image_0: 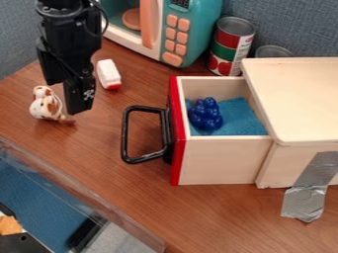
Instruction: Close the drawer
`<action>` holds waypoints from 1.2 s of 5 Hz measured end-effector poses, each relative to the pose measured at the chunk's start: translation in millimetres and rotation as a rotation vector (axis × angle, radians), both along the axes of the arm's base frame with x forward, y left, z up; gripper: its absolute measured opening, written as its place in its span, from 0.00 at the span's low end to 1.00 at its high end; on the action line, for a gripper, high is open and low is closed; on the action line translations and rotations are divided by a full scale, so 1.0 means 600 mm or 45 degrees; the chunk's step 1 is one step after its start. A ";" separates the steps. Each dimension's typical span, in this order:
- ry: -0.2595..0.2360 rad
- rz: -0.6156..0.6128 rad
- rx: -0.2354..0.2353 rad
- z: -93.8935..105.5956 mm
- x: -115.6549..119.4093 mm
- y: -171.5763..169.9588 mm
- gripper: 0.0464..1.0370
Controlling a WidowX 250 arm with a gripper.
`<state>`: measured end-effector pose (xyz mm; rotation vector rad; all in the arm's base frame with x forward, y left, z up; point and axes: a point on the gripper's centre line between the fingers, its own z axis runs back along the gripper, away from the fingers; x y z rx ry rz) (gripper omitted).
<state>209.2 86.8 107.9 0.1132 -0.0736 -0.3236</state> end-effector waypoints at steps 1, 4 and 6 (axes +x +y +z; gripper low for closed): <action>0.019 -0.011 -0.013 -0.008 -0.004 -0.002 0.96; -0.055 -0.412 -0.008 -0.023 -0.055 0.055 0.96; -0.017 -0.485 0.024 -0.074 -0.029 0.033 0.96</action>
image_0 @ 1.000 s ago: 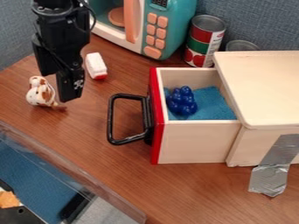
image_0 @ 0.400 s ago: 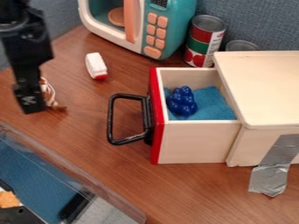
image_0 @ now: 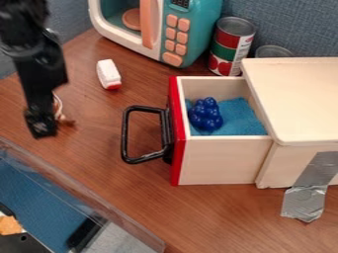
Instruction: Close the drawer
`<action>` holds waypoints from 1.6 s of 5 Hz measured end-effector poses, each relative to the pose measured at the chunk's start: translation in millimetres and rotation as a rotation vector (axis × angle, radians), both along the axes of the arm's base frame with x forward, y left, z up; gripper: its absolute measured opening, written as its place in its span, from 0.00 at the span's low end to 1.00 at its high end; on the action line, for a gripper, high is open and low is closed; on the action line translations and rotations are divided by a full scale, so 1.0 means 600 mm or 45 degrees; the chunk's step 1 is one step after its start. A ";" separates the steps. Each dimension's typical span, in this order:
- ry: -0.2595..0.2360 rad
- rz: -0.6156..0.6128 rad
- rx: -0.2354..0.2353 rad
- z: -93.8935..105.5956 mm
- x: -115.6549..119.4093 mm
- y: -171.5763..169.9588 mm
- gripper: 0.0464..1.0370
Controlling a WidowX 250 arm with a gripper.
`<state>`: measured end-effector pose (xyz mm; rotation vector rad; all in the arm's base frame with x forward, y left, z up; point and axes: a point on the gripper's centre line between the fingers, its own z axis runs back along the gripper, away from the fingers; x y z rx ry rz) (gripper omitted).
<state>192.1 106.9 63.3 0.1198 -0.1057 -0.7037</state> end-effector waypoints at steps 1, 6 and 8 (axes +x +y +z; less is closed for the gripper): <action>0.028 -0.021 -0.009 -0.024 0.012 -0.022 0.96; 0.015 -0.073 -0.076 -0.040 0.073 -0.117 0.96; -0.022 -0.071 -0.080 -0.057 0.113 -0.150 0.96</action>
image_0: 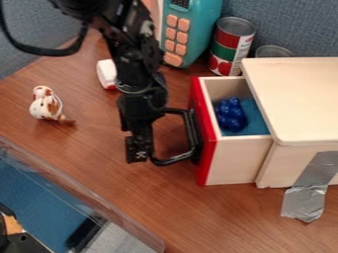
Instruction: Close the drawer
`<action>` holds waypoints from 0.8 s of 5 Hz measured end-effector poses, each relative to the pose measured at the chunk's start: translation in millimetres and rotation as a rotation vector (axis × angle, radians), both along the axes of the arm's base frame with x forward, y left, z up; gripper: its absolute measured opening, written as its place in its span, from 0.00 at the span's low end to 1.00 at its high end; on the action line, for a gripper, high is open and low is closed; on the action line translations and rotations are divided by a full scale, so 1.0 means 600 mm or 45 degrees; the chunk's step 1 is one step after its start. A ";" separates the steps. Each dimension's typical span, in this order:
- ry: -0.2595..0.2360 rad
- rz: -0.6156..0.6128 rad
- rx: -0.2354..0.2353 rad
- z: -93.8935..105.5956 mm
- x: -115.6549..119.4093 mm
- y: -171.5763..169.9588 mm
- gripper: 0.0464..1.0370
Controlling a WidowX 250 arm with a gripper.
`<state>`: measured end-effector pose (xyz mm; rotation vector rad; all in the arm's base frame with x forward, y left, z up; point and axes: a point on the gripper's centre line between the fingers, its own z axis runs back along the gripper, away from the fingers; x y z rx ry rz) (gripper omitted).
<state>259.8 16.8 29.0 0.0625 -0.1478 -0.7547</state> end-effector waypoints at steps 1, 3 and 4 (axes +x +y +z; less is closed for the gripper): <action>-0.014 0.003 -0.015 -0.002 0.021 -0.016 0.96; -0.037 -0.023 -0.046 0.010 0.058 -0.067 0.96; -0.016 -0.023 -0.056 0.005 0.072 -0.083 0.96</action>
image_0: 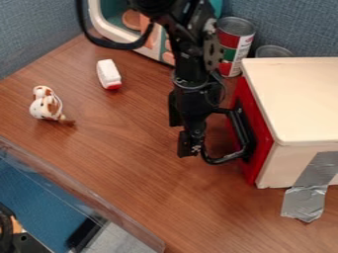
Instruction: Close the drawer
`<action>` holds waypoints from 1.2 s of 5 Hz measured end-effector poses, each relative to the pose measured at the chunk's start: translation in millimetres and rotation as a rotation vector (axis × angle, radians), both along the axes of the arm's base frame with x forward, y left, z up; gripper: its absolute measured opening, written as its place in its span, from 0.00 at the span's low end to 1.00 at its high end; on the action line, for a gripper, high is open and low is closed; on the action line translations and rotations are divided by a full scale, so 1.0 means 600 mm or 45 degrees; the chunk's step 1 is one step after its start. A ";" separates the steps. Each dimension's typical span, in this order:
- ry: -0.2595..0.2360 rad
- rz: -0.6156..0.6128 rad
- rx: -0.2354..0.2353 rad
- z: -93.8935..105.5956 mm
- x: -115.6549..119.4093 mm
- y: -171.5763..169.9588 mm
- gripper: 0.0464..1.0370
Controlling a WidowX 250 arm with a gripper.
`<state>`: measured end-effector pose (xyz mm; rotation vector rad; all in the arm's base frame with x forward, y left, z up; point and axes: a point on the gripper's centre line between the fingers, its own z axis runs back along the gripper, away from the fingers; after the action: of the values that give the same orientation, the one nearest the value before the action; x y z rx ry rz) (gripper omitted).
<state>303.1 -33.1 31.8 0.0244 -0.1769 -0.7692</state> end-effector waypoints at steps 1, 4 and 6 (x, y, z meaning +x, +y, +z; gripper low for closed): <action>0.022 -0.020 -0.003 -0.012 0.013 -0.013 0.96; 0.012 0.155 0.071 0.031 -0.026 0.036 0.96; -0.015 0.398 0.072 0.126 -0.129 0.120 0.96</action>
<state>225.7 39.1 107.2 0.1076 -0.1578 -0.4620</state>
